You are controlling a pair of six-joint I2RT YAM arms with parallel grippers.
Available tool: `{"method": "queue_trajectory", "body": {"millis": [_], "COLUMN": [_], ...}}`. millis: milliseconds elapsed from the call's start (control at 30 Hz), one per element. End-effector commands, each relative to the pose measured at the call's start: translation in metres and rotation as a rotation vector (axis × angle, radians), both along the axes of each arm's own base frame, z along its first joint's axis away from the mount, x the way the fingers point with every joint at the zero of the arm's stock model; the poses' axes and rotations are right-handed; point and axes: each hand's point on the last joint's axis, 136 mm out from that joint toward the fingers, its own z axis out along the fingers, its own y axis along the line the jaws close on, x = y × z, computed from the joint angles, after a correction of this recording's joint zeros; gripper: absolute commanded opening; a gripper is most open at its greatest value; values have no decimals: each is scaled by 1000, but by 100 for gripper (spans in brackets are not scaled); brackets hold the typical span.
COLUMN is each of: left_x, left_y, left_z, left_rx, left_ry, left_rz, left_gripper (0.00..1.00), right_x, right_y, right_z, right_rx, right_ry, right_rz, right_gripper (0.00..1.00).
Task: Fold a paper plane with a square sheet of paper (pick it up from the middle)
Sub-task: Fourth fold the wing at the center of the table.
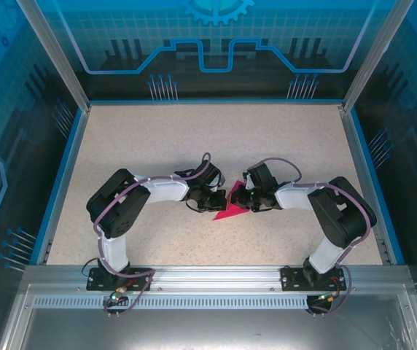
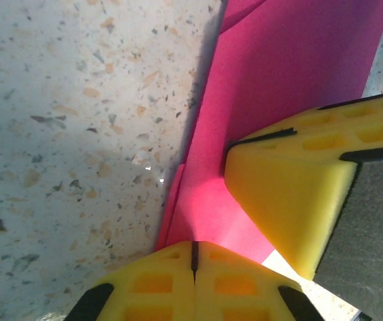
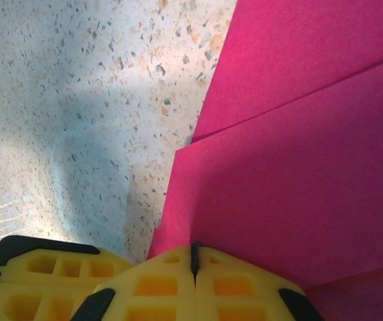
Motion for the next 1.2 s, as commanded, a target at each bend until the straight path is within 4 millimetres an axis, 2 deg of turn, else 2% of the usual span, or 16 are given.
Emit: {"method": "queue_trajectory", "body": {"millis": [0,67,167,300,467,567,733,1000,1167], "left_x": [-12,-8,-9,-16,-29,-30,-26,-3,1], "left_y": [-5,-15,-22,-16,0,9,13,7,7], "left_z": [18,34,41,28,2,-6,-6,22,11], "left_rx": [-63,-127,-173,-148,-73,-34,-44,-121,-94], "left_ry": [52,45,61,109,171,170,162,78,98], "left_rz": [-2,-6,-9,7,40,62,80,109,116], "left_gripper": [5,10,13,13,13,13,13,14,13], "right_x": [-12,-14,-17,-18,-20,-22,-24,-27,-28], "right_y": [-15,-19,-22,-23,-26,-28,-32,-35,-36], "right_z": [-26,-30,-35,-41,-45,-46,-49,-52,-54], "right_rx": [-95,-111,-126,-142,-163,-173,-192,-206,-211], "right_ry": [68,81,96,119,139,144,155,163,172], "right_rz": [2,4,8,10,10,11,14,16,16], "right_gripper": [0,0,0,0,0,0,0,0,0]}}
